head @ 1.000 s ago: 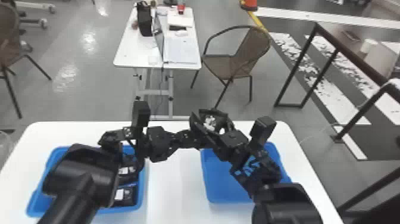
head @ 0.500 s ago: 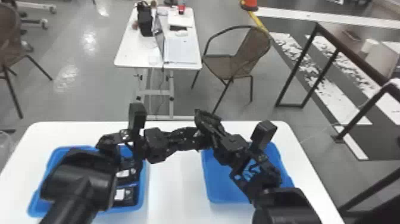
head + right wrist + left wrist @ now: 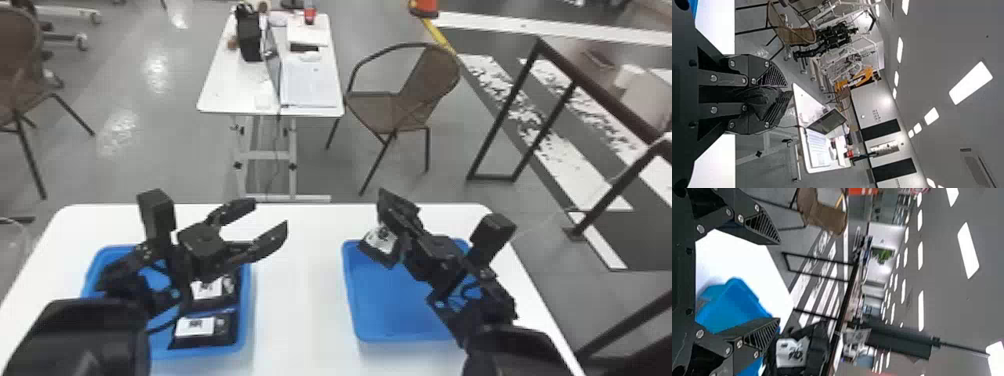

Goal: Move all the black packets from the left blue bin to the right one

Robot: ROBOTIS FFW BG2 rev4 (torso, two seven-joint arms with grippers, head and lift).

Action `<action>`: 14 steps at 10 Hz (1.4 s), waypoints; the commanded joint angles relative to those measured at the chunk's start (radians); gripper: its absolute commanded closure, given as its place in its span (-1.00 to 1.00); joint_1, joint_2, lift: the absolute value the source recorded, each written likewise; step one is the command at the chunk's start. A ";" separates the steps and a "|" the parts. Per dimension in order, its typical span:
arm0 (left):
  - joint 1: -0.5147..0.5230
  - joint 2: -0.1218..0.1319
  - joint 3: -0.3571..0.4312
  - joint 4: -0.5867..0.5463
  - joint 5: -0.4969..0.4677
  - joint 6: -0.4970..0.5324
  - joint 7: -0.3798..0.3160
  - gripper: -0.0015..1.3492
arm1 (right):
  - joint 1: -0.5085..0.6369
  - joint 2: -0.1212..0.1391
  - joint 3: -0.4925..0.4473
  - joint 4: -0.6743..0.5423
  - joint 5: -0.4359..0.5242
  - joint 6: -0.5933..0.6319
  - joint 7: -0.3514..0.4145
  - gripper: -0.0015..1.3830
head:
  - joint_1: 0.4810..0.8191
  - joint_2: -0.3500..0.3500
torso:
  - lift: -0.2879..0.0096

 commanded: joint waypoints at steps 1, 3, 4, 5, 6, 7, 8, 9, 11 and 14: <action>0.085 0.000 0.091 -0.116 0.014 0.003 0.038 -1.00 | -0.005 -0.011 -0.043 0.071 -0.024 0.001 0.000 0.77 | 0.27 -0.40 | 0.94; 0.164 0.000 0.178 -0.230 0.028 -0.003 0.083 -1.00 | -0.048 -0.068 -0.052 0.228 -0.067 0.003 0.002 0.77 | 0.27 -0.30 | 0.94; 0.186 0.000 0.200 -0.262 0.034 -0.009 0.089 -1.00 | -0.079 -0.092 -0.060 0.301 -0.041 0.001 0.000 0.77 | 0.27 -0.26 | 0.94; 0.195 -0.002 0.207 -0.274 0.043 -0.014 0.095 -1.00 | -0.113 -0.102 -0.090 0.375 -0.012 0.001 0.000 0.74 | 0.27 -0.26 | 0.94; 0.207 -0.009 0.207 -0.280 0.052 -0.022 0.109 -0.75 | -0.154 -0.102 -0.126 0.464 -0.008 0.003 0.000 0.73 | 0.27 -0.28 | 0.94; 0.213 -0.013 0.210 -0.280 0.055 -0.020 0.109 -0.64 | -0.198 -0.103 -0.156 0.562 -0.004 0.021 0.000 0.72 | 0.27 -0.33 | 0.94; 0.215 -0.013 0.213 -0.280 0.054 -0.017 0.109 -0.63 | -0.234 -0.108 -0.182 0.636 0.011 0.044 0.000 0.68 | 0.27 -0.39 | 0.94; 0.213 -0.013 0.212 -0.280 0.046 -0.020 0.109 -0.63 | -0.235 -0.115 -0.187 0.637 0.026 0.044 -0.002 0.25 | 0.27 -0.40 | 0.94; 0.227 -0.013 0.233 -0.280 0.017 -0.018 0.122 -0.62 | -0.169 -0.105 -0.208 0.475 0.072 0.014 -0.051 -0.91 | 0.27 -0.46 | 0.94; 0.236 -0.013 0.290 -0.276 -0.124 0.063 0.156 -0.61 | 0.042 -0.031 -0.227 0.059 0.146 -0.025 -0.187 -0.70 | 0.27 -0.49 | 0.94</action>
